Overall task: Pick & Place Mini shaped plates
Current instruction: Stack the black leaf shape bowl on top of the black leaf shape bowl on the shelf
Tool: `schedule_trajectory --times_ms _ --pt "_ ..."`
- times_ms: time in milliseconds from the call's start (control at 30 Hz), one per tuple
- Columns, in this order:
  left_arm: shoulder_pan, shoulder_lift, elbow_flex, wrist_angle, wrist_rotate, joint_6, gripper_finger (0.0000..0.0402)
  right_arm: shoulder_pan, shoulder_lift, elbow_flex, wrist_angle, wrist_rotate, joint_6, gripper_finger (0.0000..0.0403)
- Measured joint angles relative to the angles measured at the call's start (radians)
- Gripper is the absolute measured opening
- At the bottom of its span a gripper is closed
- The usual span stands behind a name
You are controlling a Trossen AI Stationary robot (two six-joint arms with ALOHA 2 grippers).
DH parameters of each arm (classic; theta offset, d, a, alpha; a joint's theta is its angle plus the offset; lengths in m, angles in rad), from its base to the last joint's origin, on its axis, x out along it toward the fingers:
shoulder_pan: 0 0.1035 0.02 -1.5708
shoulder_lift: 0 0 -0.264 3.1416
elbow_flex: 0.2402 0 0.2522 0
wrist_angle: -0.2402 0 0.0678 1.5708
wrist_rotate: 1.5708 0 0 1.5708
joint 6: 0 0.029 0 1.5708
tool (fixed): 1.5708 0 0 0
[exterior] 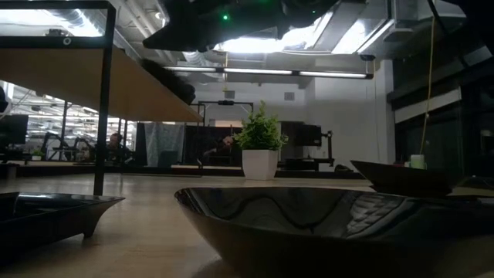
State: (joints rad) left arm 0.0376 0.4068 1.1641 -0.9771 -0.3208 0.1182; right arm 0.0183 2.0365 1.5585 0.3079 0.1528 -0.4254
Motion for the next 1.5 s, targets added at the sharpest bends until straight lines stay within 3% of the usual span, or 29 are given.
schedule_trajectory --times_ms 333,533,767,933,1100,1233,1500 --pt "0.000 0.000 0.000 0.000 0.000 0.000 0.0004 0.000 -0.002 0.000 -0.079 0.002 -0.013 0.0025" --pt "0.000 0.000 0.000 0.000 0.000 0.000 0.0004 0.056 -0.078 -0.002 -0.412 0.044 0.002 0.0025" --pt "0.000 0.000 0.000 0.000 0.000 0.000 0.0004 0.131 -0.161 -0.055 -0.753 0.039 0.128 0.0025" --pt "0.000 0.000 0.000 0.000 0.000 0.000 0.0004 0.146 -0.181 -0.123 -0.774 0.034 0.236 0.0026" --pt "0.000 0.000 0.000 0.000 0.000 0.000 0.0004 0.139 -0.182 -0.175 -0.755 0.040 0.226 0.0029" --pt "0.000 0.000 0.000 0.000 0.000 0.000 0.0004 0.130 -0.182 -0.214 -0.748 0.036 0.212 0.0060" --pt "0.000 0.000 0.000 0.000 0.000 0.000 0.0004 0.122 -0.182 -0.301 -0.656 0.087 0.222 0.0164"
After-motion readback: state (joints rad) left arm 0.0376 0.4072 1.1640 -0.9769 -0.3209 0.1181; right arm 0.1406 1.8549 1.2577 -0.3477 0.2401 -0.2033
